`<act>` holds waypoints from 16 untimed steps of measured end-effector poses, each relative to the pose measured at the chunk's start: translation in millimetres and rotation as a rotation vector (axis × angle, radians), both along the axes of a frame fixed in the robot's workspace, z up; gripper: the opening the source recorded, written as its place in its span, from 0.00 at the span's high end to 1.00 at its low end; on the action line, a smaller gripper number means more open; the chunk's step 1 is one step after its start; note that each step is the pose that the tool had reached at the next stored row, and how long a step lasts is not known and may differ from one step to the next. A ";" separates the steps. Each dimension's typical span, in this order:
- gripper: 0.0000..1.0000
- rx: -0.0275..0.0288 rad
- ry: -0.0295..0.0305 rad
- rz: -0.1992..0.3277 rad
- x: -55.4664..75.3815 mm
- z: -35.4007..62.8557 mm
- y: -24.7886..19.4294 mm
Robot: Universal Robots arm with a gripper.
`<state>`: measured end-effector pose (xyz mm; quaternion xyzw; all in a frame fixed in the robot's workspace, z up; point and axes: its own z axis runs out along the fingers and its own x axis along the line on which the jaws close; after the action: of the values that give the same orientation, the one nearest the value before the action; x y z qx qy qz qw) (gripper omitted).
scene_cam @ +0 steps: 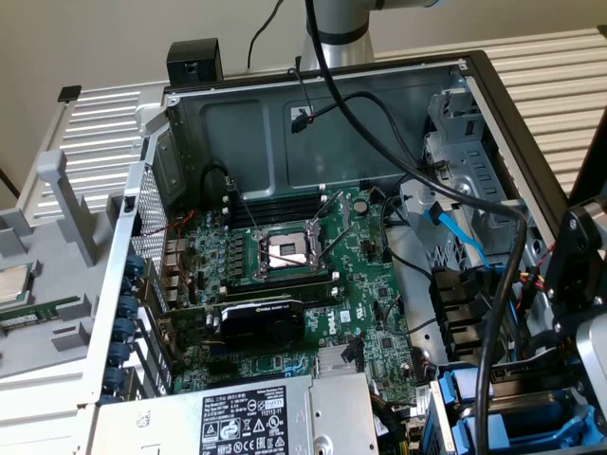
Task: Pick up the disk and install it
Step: 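Insert the first disk wire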
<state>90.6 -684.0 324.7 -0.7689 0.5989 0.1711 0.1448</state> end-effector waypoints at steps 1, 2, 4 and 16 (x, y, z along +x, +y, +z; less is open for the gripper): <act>0.70 0.0000 0.0010 0.000 0.0 0.0 0.0; 0.70 0.0000 0.0014 0.000 0.0 0.0 0.0; 0.70 0.0001 0.0025 0.000 0.0 0.0 0.0; 0.79 -0.0022 0.0093 0.000 0.4 -0.2 0.0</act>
<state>91.0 -684.0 324.5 -0.7682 0.5997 0.1740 0.1412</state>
